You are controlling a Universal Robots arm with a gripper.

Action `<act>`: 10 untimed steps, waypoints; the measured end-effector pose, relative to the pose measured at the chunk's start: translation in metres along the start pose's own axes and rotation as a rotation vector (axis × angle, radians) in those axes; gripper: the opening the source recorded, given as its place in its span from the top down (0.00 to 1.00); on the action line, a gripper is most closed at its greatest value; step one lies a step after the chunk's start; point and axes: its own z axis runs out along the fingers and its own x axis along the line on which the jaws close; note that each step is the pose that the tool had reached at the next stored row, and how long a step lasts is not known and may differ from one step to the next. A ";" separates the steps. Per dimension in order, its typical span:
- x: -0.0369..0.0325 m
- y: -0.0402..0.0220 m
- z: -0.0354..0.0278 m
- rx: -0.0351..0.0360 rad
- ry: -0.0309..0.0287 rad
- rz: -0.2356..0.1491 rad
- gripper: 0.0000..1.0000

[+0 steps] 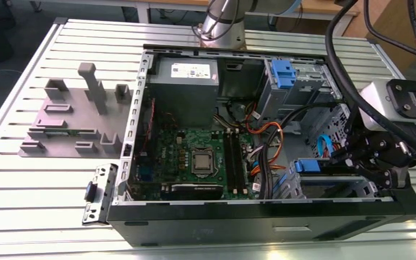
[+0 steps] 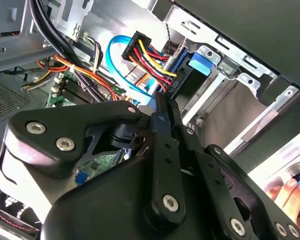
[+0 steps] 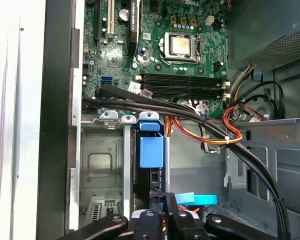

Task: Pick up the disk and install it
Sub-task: 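Insert the second disk wire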

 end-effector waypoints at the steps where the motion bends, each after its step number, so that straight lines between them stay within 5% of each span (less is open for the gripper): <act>1: 0.0002 0.0000 0.0005 -0.0002 -0.0003 0.000 0.84; 10: 0.0019 -0.0003 0.0026 -0.0009 -0.0015 -0.001 0.84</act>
